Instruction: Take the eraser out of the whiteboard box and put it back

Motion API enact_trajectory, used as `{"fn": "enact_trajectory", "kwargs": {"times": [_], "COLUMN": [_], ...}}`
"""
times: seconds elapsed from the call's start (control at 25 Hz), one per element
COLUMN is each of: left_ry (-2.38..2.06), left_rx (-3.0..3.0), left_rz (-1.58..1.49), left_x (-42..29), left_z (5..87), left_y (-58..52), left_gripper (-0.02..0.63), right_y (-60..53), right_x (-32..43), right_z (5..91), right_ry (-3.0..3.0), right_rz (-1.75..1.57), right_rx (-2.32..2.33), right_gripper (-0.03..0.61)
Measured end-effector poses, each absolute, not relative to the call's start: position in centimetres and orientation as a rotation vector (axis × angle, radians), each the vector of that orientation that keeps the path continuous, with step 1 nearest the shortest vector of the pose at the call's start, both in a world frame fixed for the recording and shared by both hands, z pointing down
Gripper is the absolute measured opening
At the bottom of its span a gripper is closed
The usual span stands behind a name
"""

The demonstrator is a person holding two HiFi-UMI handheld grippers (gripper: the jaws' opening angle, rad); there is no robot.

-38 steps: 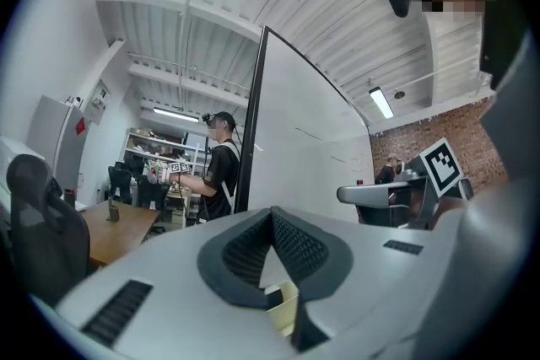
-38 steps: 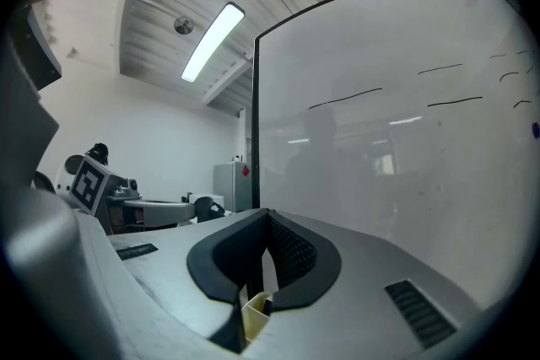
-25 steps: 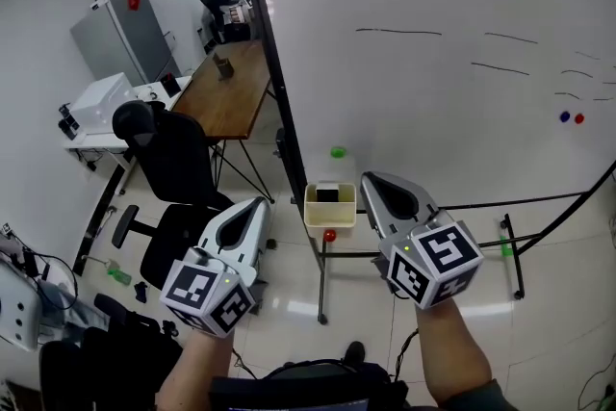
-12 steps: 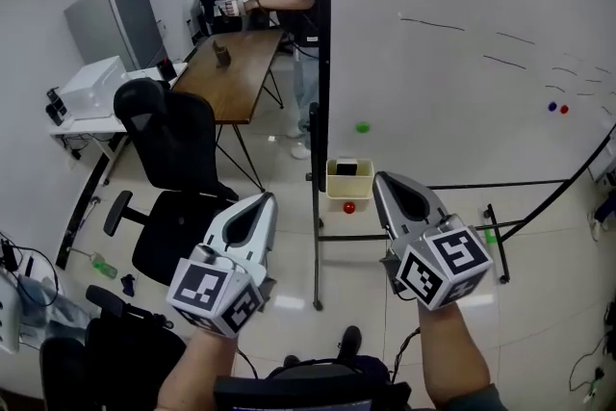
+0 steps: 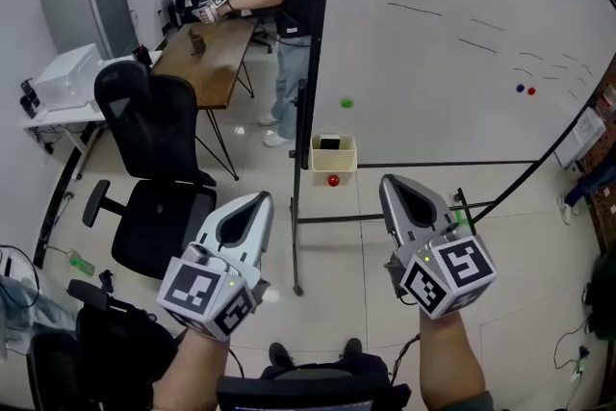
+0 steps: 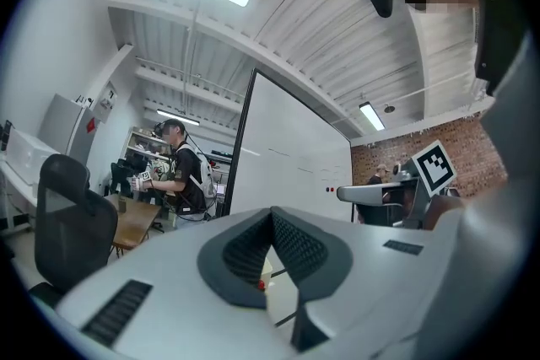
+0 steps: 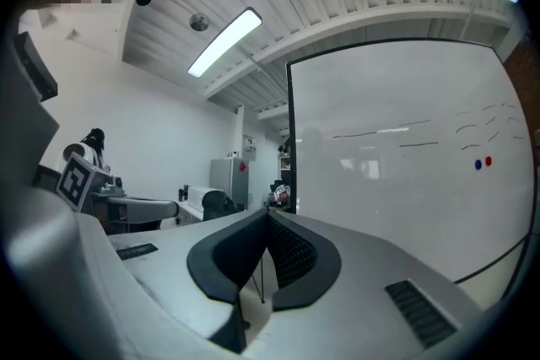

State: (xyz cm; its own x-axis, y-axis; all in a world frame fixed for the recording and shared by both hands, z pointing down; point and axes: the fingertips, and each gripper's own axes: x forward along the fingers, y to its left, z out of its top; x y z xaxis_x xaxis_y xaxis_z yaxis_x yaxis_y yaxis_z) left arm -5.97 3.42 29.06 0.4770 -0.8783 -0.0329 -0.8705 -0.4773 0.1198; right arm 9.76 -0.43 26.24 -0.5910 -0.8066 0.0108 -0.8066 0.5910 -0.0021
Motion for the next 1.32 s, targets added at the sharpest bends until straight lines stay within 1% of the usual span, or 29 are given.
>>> {"fn": "enact_trajectory", "kwargs": {"times": [0.2,0.48,0.64,0.92,1.32], "left_ry": [-1.609,-1.603,-1.612,-1.622,-1.655], "left_rx": [2.612,2.651,2.671,2.644,2.629], "left_rz": [-0.147,-0.104,-0.079,-0.065,-0.059], "left_x": [-3.7,3.0,5.3,6.4,5.7], "left_z": [27.7,26.4,26.0,26.4,26.3], "left_y": [5.8,8.2,8.8,9.3,10.1], "left_gripper": [0.032,0.032,0.032,0.032,0.032], "right_y": [2.4,5.0,5.8,6.5,7.0], "right_x": [12.6,18.3,20.2,20.6,20.7], "right_z": [26.2,26.5,25.9,25.3,25.3], "right_ry": [-2.828,-2.843,-2.873,-2.896,-2.907], "right_rz": [0.034,0.073,0.054,0.047,0.056], "right_rx": [1.366,1.325,1.318,1.293,1.286], "right_gripper": [0.014,0.014,0.014,0.014,0.014]}}
